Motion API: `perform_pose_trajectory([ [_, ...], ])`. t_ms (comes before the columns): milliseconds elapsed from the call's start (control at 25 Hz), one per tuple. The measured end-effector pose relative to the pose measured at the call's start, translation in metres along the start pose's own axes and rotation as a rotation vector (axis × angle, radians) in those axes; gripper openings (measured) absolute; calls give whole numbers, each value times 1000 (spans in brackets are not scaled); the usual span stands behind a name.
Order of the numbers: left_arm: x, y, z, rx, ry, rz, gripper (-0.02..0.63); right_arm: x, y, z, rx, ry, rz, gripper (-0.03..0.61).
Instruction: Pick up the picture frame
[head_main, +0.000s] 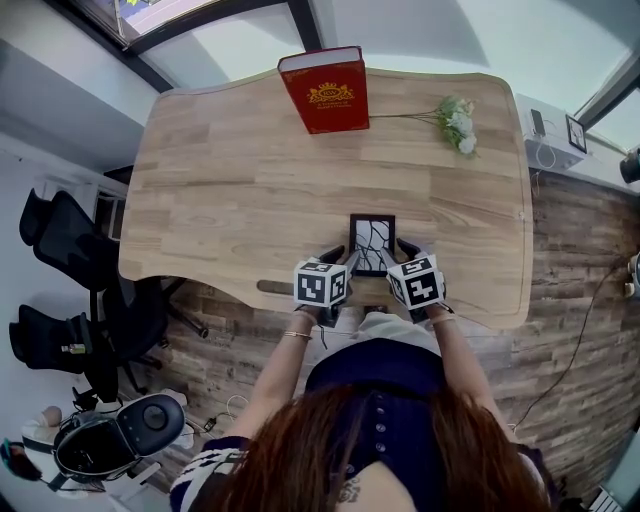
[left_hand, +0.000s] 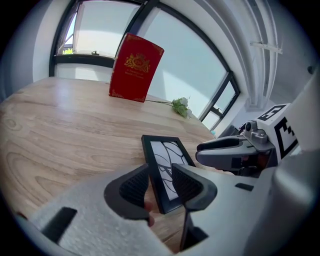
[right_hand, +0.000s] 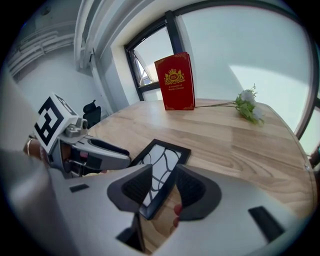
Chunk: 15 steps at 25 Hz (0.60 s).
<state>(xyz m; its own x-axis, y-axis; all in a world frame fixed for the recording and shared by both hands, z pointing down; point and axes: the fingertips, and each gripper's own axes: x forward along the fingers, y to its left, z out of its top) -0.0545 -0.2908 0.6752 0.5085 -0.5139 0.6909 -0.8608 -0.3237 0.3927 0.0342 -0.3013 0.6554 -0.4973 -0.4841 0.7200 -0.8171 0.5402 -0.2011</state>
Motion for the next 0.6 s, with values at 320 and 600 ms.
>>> perform_pose_trajectory([
  [320, 6, 5, -9, -22, 20, 3, 141, 9, -2, -10, 41, 26, -10, 143],
  [600, 13, 5, -13, -27, 35, -1, 141, 17, -5, -20, 107, 55, -9, 147],
])
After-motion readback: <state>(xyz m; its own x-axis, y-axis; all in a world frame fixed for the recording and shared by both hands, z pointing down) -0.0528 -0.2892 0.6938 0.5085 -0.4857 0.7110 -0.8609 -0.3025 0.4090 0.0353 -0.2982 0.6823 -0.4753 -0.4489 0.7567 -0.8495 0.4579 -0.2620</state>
